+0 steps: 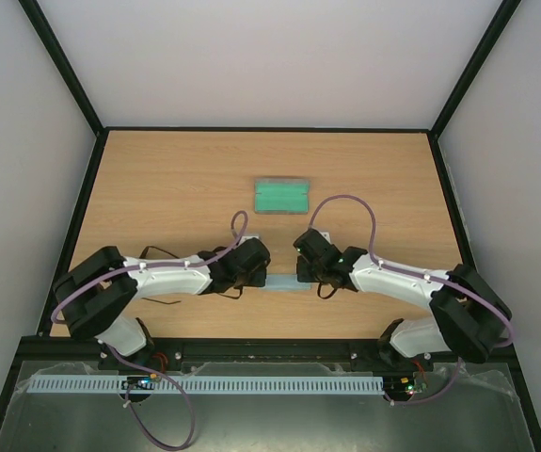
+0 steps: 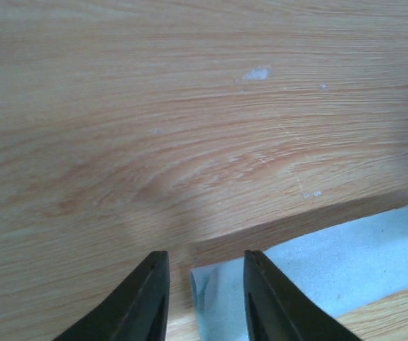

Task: Organize the sunglasses
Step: Fold the glasses cleaning cloth at the center of the board, then adjust the glasses cleaning cloth at the center of the board.

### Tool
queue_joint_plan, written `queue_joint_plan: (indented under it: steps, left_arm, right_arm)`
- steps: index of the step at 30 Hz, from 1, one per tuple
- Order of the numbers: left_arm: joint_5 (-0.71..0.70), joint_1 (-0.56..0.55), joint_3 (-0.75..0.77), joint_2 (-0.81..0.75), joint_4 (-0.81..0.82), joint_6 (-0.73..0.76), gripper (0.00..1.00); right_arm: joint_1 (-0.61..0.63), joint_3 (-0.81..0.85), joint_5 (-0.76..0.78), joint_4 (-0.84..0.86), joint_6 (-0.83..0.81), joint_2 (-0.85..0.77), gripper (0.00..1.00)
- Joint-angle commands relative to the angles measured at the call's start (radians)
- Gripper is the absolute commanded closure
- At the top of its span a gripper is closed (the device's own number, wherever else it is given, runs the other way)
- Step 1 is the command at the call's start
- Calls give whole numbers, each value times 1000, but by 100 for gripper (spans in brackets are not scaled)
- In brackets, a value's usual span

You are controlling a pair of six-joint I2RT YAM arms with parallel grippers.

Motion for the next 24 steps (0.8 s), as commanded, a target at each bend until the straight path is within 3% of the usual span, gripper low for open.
queue_joint_plan:
  steps: [1,3,6,8,10,12,17,24]
  left_arm:
    - [-43,12,0,-58,-47,-9,65]
    - [-46,11,2,-89,-72,-9,60]
    - [-20,7,5,-137,-95,-9,60]
    - [13,2,-6,-168,-91,-15,71]
    - [65,2,-21,-201,-69,-25,88]
    - [147,2,-41,-212,-21,-32,93]
    - [410,6,-122,-184,194,-74,95]
    - [498,23,-179,-130,356,-113,95]
  right_arm:
    - [-4,36,45,-36,-8,-40,67]
    - [-4,37,29,-44,-4,-84,63]
    - [-3,19,-32,-41,7,-153,60]
    - [-3,-9,-99,-16,24,-200,71]
    - [-3,-50,-185,40,51,-240,86]
    - [-3,-98,-295,119,86,-261,94]
    - [-3,-216,-540,380,206,-243,96]
    - [-10,-238,-563,467,235,-167,96]
